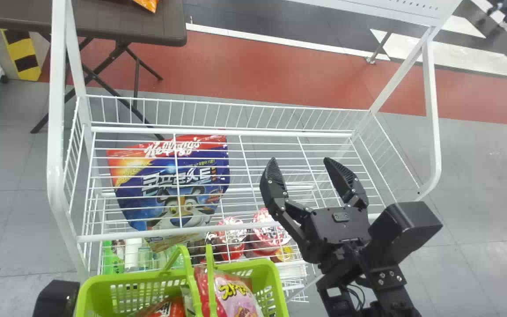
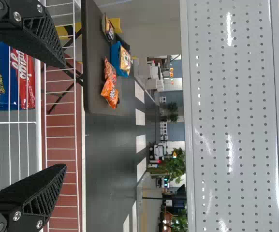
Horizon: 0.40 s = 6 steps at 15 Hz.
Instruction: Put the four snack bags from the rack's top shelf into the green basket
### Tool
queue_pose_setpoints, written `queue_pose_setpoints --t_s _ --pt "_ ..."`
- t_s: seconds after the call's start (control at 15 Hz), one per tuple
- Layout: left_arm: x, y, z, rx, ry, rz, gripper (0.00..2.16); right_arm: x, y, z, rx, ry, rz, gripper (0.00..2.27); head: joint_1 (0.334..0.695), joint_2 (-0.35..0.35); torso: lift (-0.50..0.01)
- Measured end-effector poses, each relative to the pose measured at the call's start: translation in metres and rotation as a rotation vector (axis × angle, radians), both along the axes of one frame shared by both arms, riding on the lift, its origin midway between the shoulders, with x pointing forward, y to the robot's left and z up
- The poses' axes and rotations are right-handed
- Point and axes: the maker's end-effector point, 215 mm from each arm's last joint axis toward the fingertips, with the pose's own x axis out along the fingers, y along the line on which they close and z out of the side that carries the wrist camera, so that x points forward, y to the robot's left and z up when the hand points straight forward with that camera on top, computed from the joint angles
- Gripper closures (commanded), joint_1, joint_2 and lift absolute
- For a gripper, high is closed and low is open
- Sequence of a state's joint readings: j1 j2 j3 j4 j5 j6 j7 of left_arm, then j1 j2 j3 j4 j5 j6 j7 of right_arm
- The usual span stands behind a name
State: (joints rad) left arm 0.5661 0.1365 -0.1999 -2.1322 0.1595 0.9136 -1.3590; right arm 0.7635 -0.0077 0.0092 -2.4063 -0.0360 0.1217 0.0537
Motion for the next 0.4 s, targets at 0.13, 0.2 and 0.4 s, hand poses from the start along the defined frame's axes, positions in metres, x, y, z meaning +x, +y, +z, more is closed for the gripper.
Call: queue_pose_setpoints --t_s 0.13,0.2,0.4 --pt "-0.0005 -0.0007 0.0003 -0.001 0.0 -0.002 1.53 0.0002 0.0 0.0009 0.001 -0.003 0.0 0.08 0.695 -0.35 0.0" --pt "-0.0005 -0.001 0.0005 -0.002 0.0 -0.003 1.53 0.0003 -0.0001 0.0014 0.001 -0.004 0.0 0.08 0.695 -0.35 0.0" --pt "-0.0005 -0.0012 0.0004 -0.001 -0.001 -0.003 1.53 0.0006 -0.0013 0.0052 0.0 -0.013 -0.003 0.08 0.695 -0.35 0.0"
